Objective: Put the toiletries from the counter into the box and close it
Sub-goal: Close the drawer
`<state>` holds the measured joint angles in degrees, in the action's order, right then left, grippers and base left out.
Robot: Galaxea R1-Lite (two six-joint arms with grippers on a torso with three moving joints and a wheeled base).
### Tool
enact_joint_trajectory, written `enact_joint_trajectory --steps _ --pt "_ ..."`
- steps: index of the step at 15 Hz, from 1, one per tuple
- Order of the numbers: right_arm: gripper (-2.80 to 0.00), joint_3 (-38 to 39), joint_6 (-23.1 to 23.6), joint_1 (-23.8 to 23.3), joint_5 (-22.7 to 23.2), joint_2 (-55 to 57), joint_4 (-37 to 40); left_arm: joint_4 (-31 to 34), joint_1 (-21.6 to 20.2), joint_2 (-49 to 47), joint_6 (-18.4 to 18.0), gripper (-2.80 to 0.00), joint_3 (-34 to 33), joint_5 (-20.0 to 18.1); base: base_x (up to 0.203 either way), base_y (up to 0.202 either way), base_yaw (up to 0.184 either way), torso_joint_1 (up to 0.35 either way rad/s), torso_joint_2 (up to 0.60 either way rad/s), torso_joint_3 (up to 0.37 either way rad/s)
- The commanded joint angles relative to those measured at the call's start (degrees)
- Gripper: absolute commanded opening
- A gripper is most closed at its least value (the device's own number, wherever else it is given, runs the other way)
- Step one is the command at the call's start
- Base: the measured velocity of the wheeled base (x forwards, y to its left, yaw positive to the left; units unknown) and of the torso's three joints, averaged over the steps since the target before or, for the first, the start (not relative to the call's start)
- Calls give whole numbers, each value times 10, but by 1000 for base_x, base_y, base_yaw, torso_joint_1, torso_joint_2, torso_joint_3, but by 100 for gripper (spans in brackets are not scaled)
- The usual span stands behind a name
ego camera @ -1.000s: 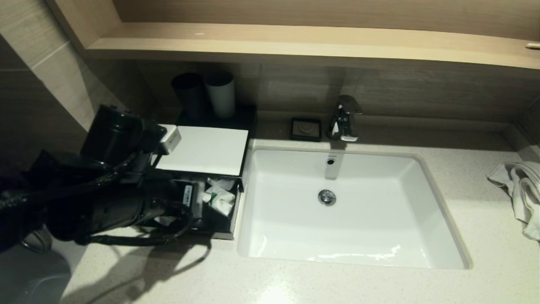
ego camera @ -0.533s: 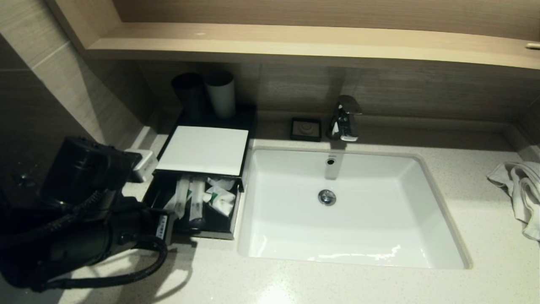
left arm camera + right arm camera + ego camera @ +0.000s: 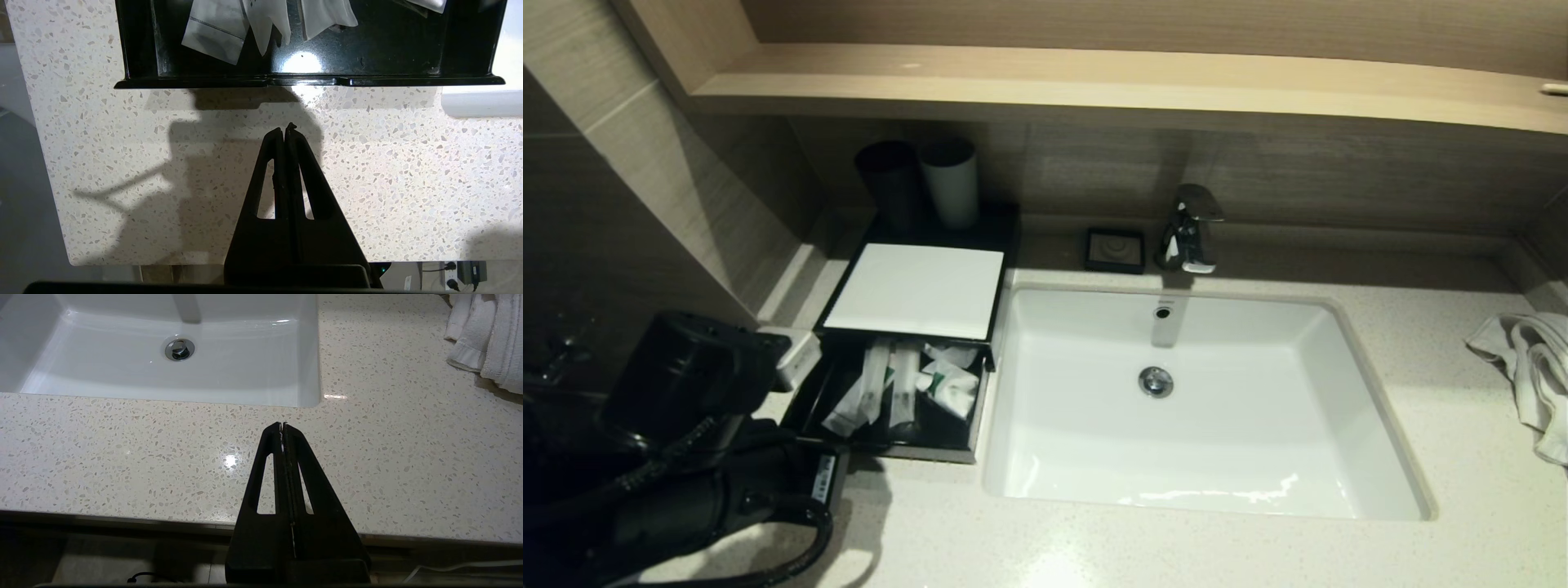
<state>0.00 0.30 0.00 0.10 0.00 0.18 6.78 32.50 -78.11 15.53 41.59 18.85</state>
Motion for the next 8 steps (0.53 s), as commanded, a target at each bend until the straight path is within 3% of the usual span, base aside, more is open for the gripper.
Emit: enact_joint_trajectory --steps 1,8 --pt "-280 0 0 0 0 0 0 0 -1 -13 1 -280 -2 1 0 0 0 0 0 0" --pt "-280 0 0 0 0 0 0 1 -4 -43 20 -280 -2 -1 0 0 0 0 0 0"
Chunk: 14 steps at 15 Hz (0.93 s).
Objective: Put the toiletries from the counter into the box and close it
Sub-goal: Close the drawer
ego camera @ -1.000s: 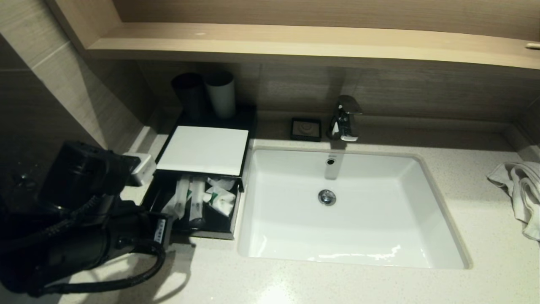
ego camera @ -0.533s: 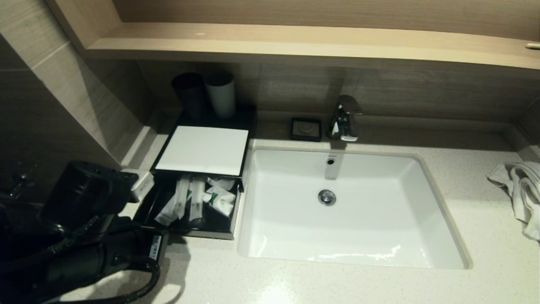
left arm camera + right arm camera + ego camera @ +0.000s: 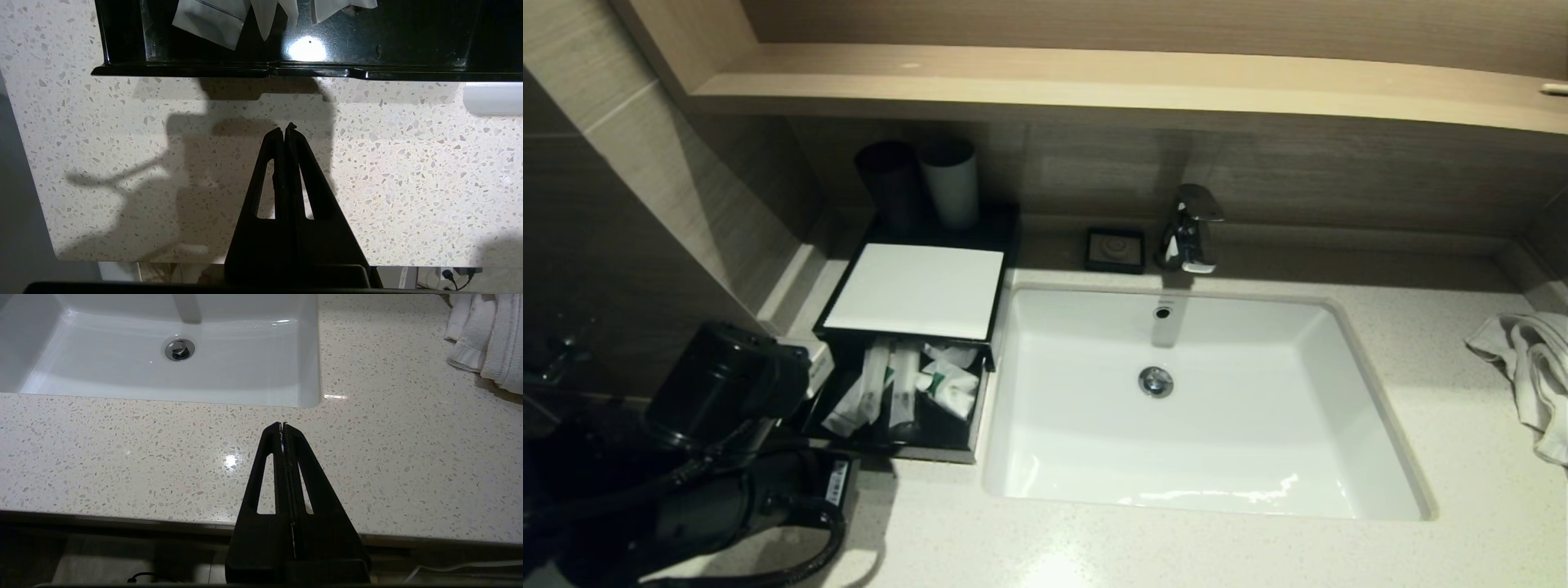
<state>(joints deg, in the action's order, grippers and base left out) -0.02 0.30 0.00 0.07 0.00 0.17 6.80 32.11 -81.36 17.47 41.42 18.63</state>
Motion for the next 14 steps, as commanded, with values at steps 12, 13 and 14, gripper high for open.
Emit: enact_joint_trajectory --steps 12,13,14 --pt "-280 0 0 0 0 0 0 -9 -34 -45 0 -280 15 0 0 0 0 0 0 0" --pt "-280 0 0 0 0 0 0 -9 -35 -48 0 -280 19 0 0 0 0 0 0 0" --pt "-280 0 0 0 0 0 0 -9 -36 -52 0 -280 24 0 0 0 0 0 0 0"
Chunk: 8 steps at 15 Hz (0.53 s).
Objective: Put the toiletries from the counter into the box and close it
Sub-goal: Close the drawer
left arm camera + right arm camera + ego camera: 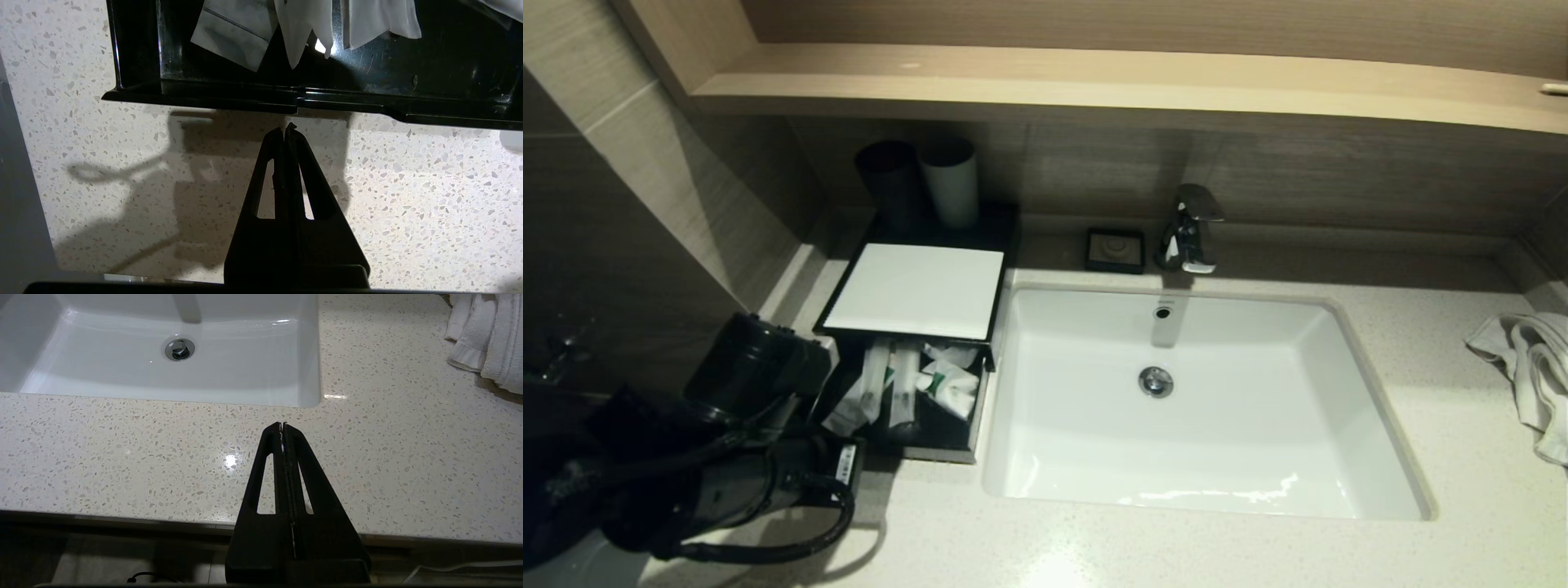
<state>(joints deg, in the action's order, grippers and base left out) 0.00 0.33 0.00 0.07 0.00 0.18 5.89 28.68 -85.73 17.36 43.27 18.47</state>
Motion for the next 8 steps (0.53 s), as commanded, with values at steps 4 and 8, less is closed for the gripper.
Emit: enact_joint_trajectory --steps 4,8 --pt "-280 0 0 0 0 0 0 1 -8 -17 0 -280 19 3 0 0 0 0 0 0" --pt "-280 0 0 0 0 0 0 1 -11 -25 0 -280 33 3 0 0 0 0 0 0"
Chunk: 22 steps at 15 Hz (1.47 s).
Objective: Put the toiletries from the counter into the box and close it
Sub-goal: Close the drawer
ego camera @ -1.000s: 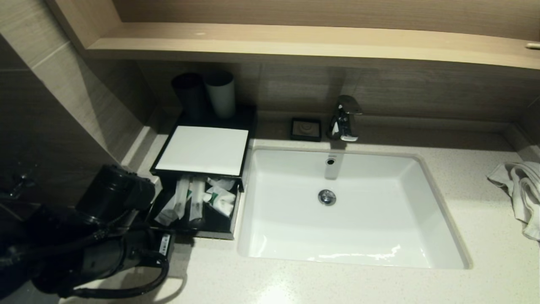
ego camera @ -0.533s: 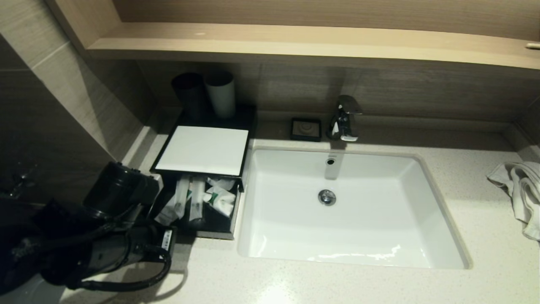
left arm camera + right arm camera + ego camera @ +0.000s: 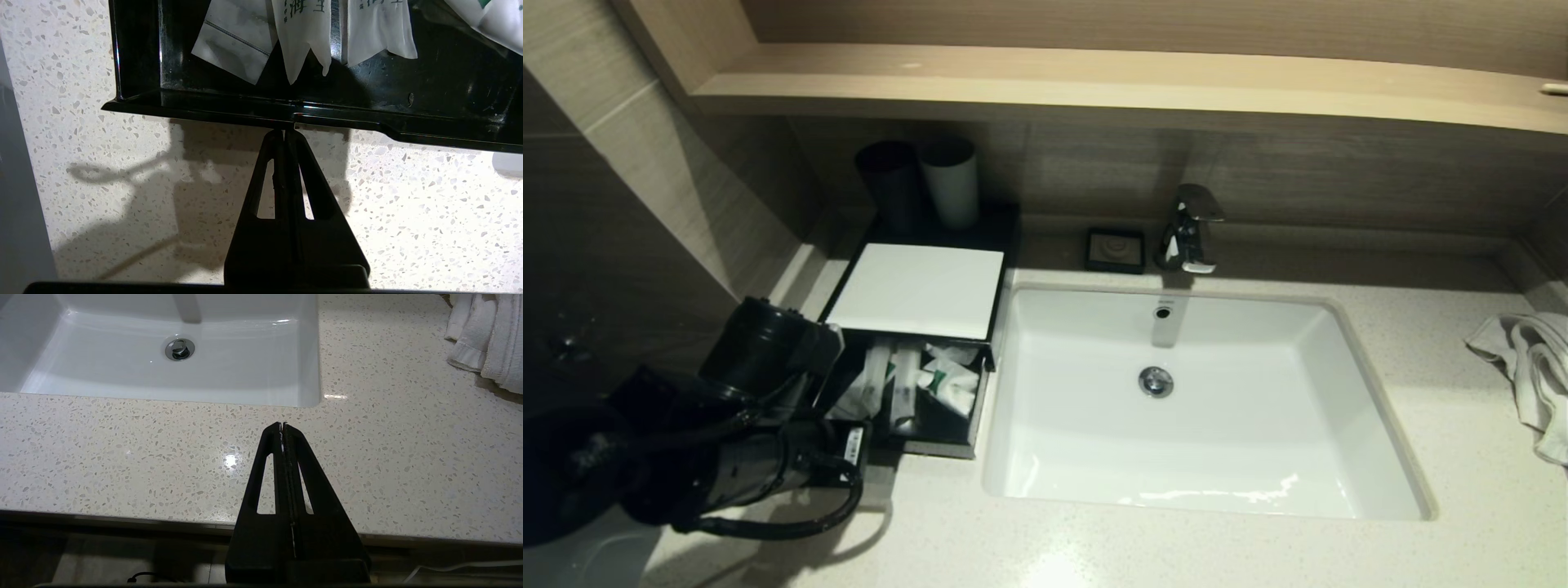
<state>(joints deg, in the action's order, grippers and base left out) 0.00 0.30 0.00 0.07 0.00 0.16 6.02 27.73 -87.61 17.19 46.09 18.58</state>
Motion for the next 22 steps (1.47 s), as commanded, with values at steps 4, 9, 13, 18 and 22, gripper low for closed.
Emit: enact_joint_trajectory --steps 4,9,13,18,22 --pt "-280 0 0 -1 0 0 0 0 -2 -18 1 -280 24 1 0 0 0 0 0 0" --pt "-280 0 0 0 0 0 0 0 -3 -36 1 -280 47 2 0 0 0 0 0 0" --pt "-280 0 0 0 0 0 0 0 -16 -50 -2 -280 64 1 0 0 0 0 0 0" --pt "-280 0 0 0 0 0 0 0 -20 -63 -2 -280 73 1 0 0 0 0 0 0" --pt "-280 0 0 0 0 0 0 0 -22 -76 -2 -280 90 1 0 0 0 0 0 0"
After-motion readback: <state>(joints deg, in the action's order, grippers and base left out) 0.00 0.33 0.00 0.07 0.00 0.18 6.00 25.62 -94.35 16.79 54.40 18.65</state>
